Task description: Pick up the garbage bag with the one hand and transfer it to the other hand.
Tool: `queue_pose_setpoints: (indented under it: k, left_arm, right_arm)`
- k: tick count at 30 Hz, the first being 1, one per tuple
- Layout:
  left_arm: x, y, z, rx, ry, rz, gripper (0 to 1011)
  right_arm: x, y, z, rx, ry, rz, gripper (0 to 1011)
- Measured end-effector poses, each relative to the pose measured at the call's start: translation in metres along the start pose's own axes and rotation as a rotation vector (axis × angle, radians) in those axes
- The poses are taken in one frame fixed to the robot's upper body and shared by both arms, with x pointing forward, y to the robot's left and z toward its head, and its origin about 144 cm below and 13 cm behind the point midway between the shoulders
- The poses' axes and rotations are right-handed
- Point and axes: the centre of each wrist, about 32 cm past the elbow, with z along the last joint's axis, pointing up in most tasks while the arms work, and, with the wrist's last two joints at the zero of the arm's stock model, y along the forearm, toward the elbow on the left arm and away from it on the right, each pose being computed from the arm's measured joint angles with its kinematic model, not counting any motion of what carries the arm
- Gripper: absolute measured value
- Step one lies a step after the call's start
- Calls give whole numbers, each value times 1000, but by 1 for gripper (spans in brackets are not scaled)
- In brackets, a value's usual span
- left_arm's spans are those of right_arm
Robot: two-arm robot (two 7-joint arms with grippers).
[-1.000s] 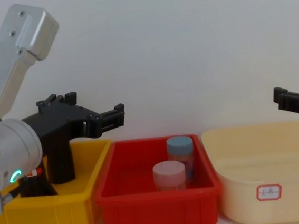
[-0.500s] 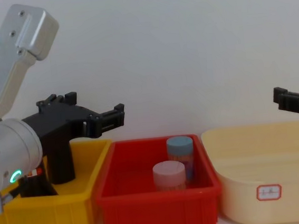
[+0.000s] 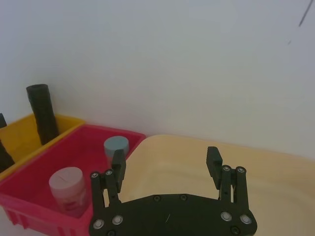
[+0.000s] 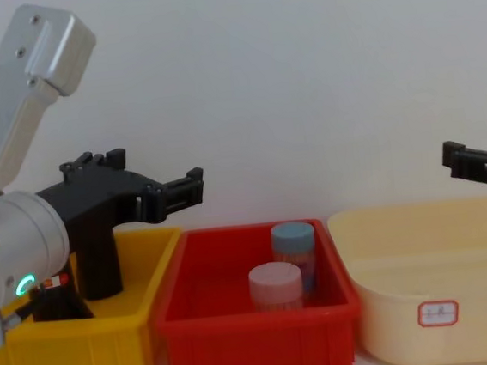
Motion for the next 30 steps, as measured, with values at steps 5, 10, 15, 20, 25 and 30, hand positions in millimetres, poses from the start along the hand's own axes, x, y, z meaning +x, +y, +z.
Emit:
queue_pose_setpoints:
  k: [5, 10, 15, 20, 25, 30]
  left_arm:
    - [4, 0, 10, 4, 11, -23, 1002]
    - [14, 2, 26, 7, 23, -55, 1002]
    - [35, 8, 50, 7, 36, -97, 1001]
    - [61, 18, 67, 6, 39, -120, 1002]
    - [87, 31, 79, 13, 42, -133, 1001]
    - [117, 48, 87, 28, 44, -132, 1002]
  right_arm:
    - [2, 6, 3, -2, 12, 28, 999]
    - [3, 16, 14, -5, 38, 75, 1000]
    - [-2, 32, 33, -2, 67, 134, 999]
    - [-10, 46, 50, -9, 88, 182, 1000]
    - [-22, 61, 67, -18, 106, 234, 1000]
    - [-31, 70, 76, -36, 114, 268, 999]
